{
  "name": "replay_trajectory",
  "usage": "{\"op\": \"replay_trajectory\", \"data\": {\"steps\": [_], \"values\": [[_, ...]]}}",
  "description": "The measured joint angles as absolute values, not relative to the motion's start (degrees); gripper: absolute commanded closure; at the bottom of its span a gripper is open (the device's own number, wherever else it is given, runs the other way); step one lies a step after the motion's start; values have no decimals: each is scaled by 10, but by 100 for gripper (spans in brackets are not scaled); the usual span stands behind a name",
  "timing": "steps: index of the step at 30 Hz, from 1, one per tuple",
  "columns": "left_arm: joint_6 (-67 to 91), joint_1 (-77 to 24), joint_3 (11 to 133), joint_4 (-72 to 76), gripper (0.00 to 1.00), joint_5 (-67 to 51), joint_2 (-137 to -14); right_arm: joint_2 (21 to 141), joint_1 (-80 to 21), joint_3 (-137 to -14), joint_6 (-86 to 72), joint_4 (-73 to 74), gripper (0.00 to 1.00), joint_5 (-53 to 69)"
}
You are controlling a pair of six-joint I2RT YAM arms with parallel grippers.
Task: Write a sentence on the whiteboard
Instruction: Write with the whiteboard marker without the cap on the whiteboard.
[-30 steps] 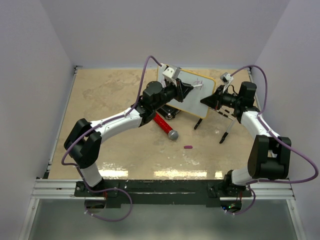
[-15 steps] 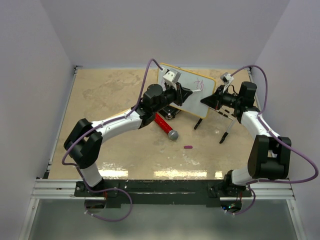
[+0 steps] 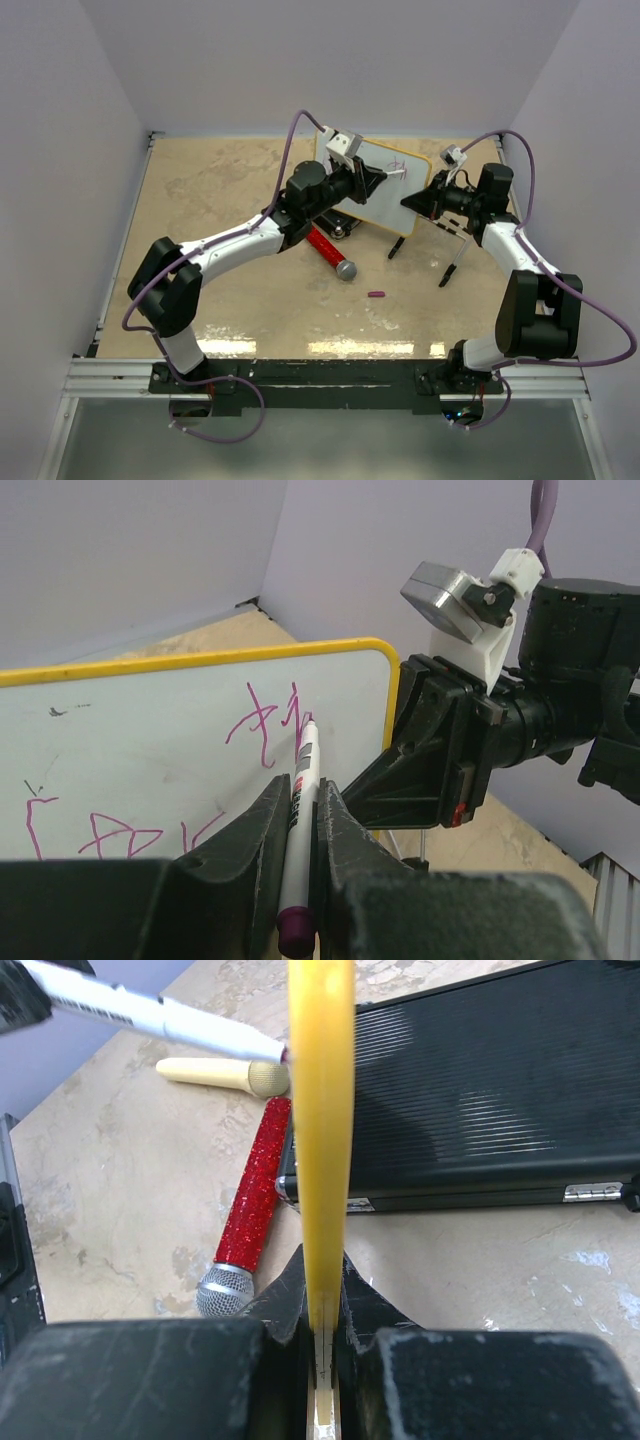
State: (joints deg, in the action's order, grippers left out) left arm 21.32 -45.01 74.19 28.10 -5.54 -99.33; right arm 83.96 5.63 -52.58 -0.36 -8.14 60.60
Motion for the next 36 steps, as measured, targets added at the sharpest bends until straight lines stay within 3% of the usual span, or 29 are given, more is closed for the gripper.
{"op": "replay_trajectory", "data": {"steps": [36], "values": [[214,-450,774,277,100,-70,-1006,840,56,-526,-4,-81,100,606]]}}
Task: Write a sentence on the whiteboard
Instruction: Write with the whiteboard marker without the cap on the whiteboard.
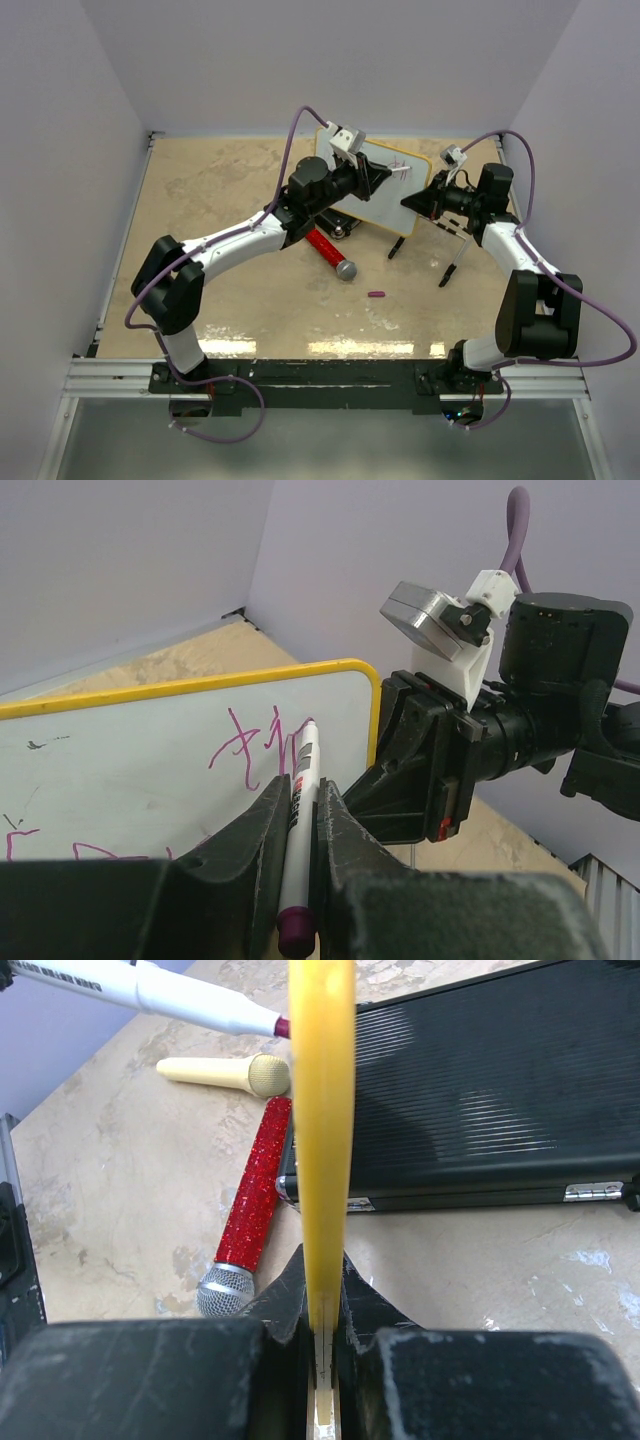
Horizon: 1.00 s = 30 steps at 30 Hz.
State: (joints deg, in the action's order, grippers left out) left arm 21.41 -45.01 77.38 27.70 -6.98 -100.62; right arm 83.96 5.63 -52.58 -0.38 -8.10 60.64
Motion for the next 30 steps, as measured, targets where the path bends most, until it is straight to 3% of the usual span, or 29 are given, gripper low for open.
{"op": "replay_trajectory", "data": {"steps": [30], "values": [[218,-450,758,263,100,-77,-1006,840,57,-526,-4,-81,100,605]]}}
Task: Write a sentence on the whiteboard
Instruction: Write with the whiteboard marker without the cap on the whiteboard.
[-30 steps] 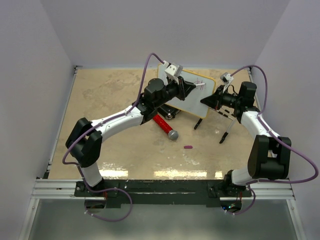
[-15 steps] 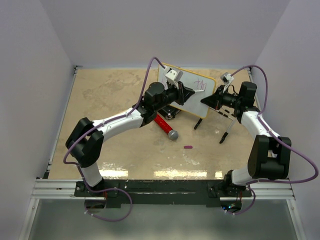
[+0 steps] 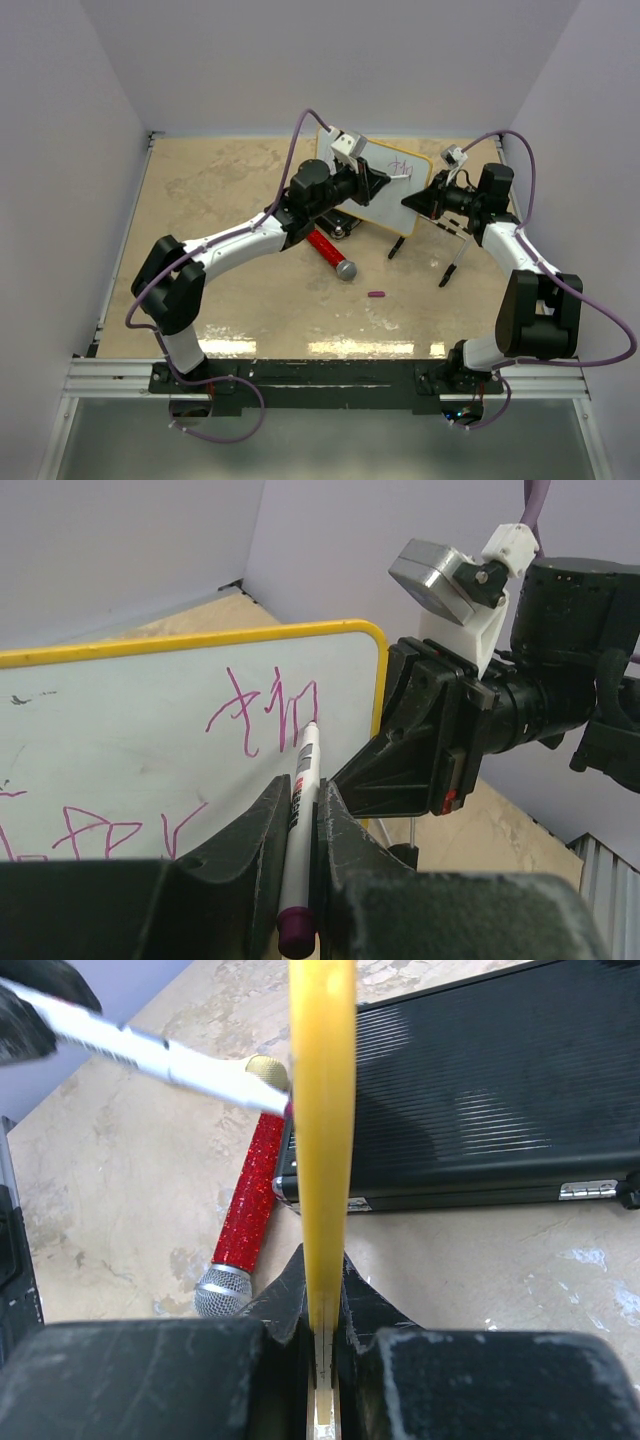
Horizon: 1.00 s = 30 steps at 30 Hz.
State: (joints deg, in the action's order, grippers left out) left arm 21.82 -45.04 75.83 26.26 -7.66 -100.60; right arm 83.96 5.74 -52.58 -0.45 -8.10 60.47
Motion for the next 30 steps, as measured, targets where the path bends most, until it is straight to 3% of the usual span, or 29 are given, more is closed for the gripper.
{"op": "replay_trajectory", "data": {"steps": [30], "values": [[215,-450,804,257,100,-83,-1021,840,58,-526,-7,-79,100,604]]}}
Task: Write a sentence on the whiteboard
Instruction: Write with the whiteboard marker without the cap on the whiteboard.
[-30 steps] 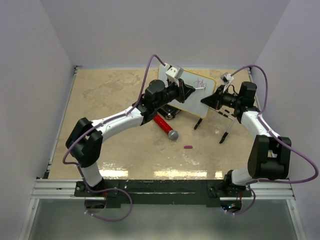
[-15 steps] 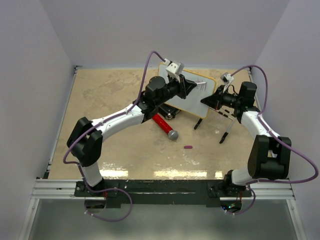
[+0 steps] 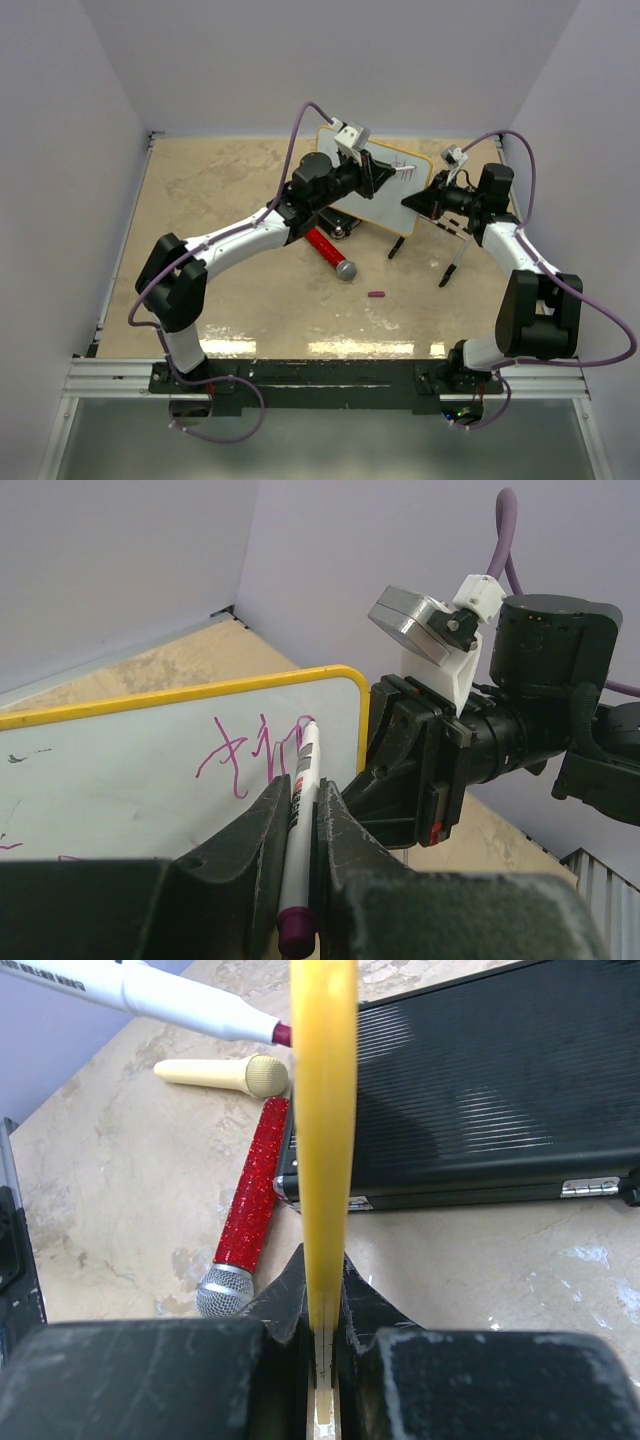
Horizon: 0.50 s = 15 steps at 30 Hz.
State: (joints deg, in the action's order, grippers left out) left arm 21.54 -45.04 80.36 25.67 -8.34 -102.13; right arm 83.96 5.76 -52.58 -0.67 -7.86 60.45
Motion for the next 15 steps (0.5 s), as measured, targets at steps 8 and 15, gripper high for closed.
{"op": "replay_trajectory", "data": {"steps": [8,15], "values": [[220,-450,788,265,100,-87,-1021,840,58,-526,-7,-78,100,604],[223,-451,756,270,100,-97,-1019,840,59,-526,-8,-78,100,600]]}}
